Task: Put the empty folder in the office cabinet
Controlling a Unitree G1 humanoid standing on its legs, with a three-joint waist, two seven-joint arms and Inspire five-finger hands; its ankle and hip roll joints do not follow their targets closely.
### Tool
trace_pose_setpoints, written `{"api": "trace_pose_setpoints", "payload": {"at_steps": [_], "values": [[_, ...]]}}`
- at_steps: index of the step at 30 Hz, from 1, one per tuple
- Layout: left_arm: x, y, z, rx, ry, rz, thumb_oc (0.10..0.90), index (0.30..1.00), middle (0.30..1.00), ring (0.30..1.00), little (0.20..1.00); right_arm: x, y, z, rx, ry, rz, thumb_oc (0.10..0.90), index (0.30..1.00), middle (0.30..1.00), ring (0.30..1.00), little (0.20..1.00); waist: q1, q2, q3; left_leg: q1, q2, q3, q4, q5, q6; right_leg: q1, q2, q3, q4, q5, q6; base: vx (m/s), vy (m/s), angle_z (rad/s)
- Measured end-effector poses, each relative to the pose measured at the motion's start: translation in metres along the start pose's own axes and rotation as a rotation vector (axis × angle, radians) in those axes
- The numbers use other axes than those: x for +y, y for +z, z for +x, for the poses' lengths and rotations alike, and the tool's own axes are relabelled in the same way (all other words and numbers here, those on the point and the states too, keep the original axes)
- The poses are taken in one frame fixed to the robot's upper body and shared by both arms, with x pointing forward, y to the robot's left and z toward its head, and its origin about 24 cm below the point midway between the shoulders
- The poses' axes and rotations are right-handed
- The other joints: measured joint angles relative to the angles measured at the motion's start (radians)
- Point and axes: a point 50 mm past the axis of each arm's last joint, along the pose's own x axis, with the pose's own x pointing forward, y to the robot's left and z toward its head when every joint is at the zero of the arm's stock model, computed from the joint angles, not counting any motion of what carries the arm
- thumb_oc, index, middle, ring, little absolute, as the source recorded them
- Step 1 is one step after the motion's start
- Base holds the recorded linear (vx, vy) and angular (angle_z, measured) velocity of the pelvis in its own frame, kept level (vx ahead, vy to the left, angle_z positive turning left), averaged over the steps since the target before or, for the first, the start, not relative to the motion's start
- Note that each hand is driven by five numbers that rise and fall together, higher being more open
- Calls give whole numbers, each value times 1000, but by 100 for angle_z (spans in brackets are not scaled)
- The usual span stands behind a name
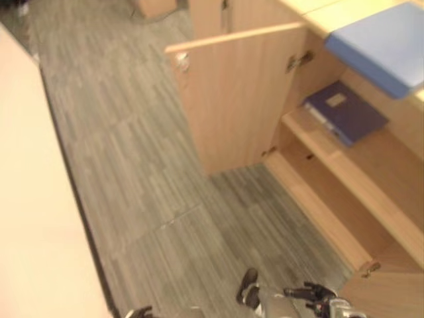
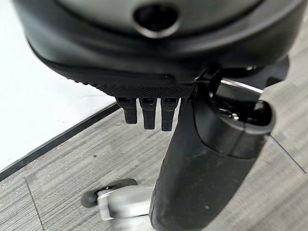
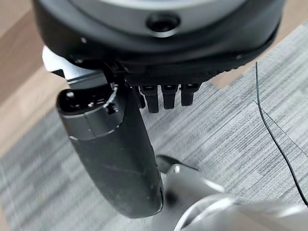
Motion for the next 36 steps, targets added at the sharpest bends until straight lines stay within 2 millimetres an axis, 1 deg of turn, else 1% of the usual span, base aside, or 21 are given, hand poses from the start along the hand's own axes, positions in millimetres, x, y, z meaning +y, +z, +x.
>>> {"api": "trace_pose_setpoints", "payload": {"at_steps": [3, 7, 8, 10, 11, 14, 16, 17, 20, 21, 22, 23, 24, 25, 28, 31, 32, 33, 34, 35, 36], "values": [[3, 17, 1, -54, 6, -8, 800, 900, 900, 900, 900, -2, -13, -1, 43, -21, 9, 800, 900, 900, 900, 900, 10, -63, 3, -128, -11, 2, -147, -26, 33, 62, 0, 72, -25, -8, -4, 141, 4, -60], [2, 22, 1, -68, -1, -6, 800, 900, 900, 900, 900, -4, -22, -2, 65, -29, -3, 800, 900, 900, 900, 900, 4, -85, 9, -154, -43, -32, -407, 15, 15, 155, 6, 123, -68, -12, 12, 157, 97, -58], [1, 27, 2, -76, -3, -3, 800, 900, 900, 900, 900, -2, -23, -2, 60, -25, -10, 800, 900, 900, 900, 900, -3, -78, 9, -144, -75, -76, -613, 49, -12, 189, 14, 160, -99, -6, 26, 152, 165, -72], [-1, 28, 1, -84, -12, 22, 800, 900, 900, 900, 900, -2, -25, -2, 67, -26, -10, 800, 900, 900, 900, 900, 10, -67, 13, -112, -110, -159, -828, 89, -20, 218, 20, 212, -124, -1, 44, 194, 203, -89], [-8, 26, 1, -77, -31, 40, 800, 900, 900, 900, 900, -5, -26, -2, 72, -34, -13, 800, 900, 900, 900, 900, 32, -33, 15, -105, -132, -268, -950, 124, -16, 238, 39, 287, -136, 5, 62, 305, 228, -138], [-16, 2, 0, 7, -52, 24, 800, 900, 900, 900, 900, -9, -21, -2, 59, -42, -29, 800, 900, 900, 900, 900, 56, 25, 23, -95, -141, -421, -979, 117, -17, 239, 61, 413, -123, -10, 76, 180, 147, -163], [-23, -16, -3, 68, -77, -20, 800, 900, 900, 900, 900, -11, -19, -2, 56, -44, -55, 800, 900, 900, 900, 900, 49, 73, 12, -84, -154, -437, -855, 73, 10, 244, 60, 511, -103, -38, 100, 225, 195, -175], [-24, -23, -4, 93, -79, -21, 800, 900, 900, 900, 900, -9, -23, -2, 65, -37, -54, 800, 900, 900, 900, 900, 53, 79, 2, -69, -182, -445, -823, 95, 8, 238, 42, 562, -85, -59, 124, 267, 245, -133], [-16, -16, -2, 78, -54, -55, 800, 900, 900, 900, 900, 1, -30, -2, 79, -3, -42, 800, 900, 900, 900, 900, 51, 23, 1, -58, -236, -357, -797, 106, 23, 229, -48, 568, -65, -88, 142, 219, 200, -118], [-9, -12, -1, 56, -36, -61, 800, 900, 900, 900, 900, 6, -34, -2, 88, 10, -20, 800, 900, 900, 900, 900, 54, 9, -6, -41, -238, -328, -811, 109, 26, 219, -49, 555, -22, -114, 184, 187, 181, -89], [2, -5, 0, 22, -15, -54, 800, 900, 900, 900, 900, 14, -42, -3, 111, 30, -9, 800, 900, 900, 900, 900, 63, -22, -23, -15, -242, -291, -850, 104, 19, 207, -48, 531, 15, -118, 179, 147, 183, -82], [15, -1, 0, -1, 13, -45, 800, 900, 900, 900, 900, 25, -49, -3, 133, 54, 9, 800, 900, 900, 900, 900, 62, -89, -58, -17, -274, -248, -877, 77, -18, 197, -78, 521, -27, -114, 149, 162, 249, -27], [11, 17, 2, -41, 3, -40, 800, 900, 900, 900, 900, 22, -50, -3, 135, 48, 10, 800, 900, 900, 900, 900, 31, -91, -54, -66, -302, -257, -726, 86, 104, 218, -112, 494, -60, -90, 196, 200, 310, -17], [6, 18, 2, -45, -14, -27, 800, 900, 900, 900, 900, 17, -53, -4, 144, 33, 14, 800, 900, 900, 900, 900, 45, -71, -64, -68, -288, -252, -677, 61, 130, 213, -111, 499, -60, -88, 198, 108, 190, -23], [-3, 17, 1, -52, -40, -3, 800, 900, 900, 900, 900, 13, -52, -4, 141, 28, -9, 800, 900, 900, 900, 900, 35, -42, -86, -66, -301, -195, -744, 65, 126, 198, -111, 536, -66, -106, 219, 96, 169, -55], [-3, 29, 1, -89, -36, 13, 800, 900, 900, 900, 900, 18, -47, -3, 133, 40, -9, 800, 900, 900, 900, 900, 25, -48, -91, -9, -328, -169, -895, 64, 122, 208, -83, 521, -97, -87, 197, 84, 173, -23], [-3, 31, 1, -96, -37, 25, 800, 900, 900, 900, 900, 20, -44, -3, 123, 47, -14, 800, 900, 900, 900, 900, 20, -58, -96, -13, -347, -146, -901, 67, 131, 212, -112, 522, -132, -48, 197, 86, 198, -27], [-9, 30, 1, -89, -52, 38, 800, 900, 900, 900, 900, 15, -40, -2, 107, 35, -30, 800, 900, 900, 900, 900, 10, -28, -91, -45, -354, -145, -845, 69, 172, 218, -115, 501, -142, -41, 236, 37, 95, -15], [-15, 30, 1, -91, -67, 49, 800, 900, 900, 900, 900, 11, -35, -2, 87, 26, -35, 800, 900, 900, 900, 900, 7, 0, -98, -55, -350, -139, -835, 82, 156, 212, -109, 513, -144, -52, 206, 76, 186, -16], [-19, 22, 0, -73, -75, 79, 800, 900, 900, 900, 900, 11, -32, -2, 79, 29, -43, 800, 900, 900, 900, 900, 4, 10, -112, -47, -356, -110, -876, 51, 101, 212, -117, 523, -162, -60, 190, 58, 139, -12], [-18, 32, 1, -101, -76, 87, 800, 900, 900, 900, 900, 17, -35, -2, 84, 44, -40, 800, 900, 900, 900, 900, -12, -29, -113, -62, -379, -79, -861, 18, 79, 197, -174, 526, -180, -52, 145, 75, 170, -6]]}}
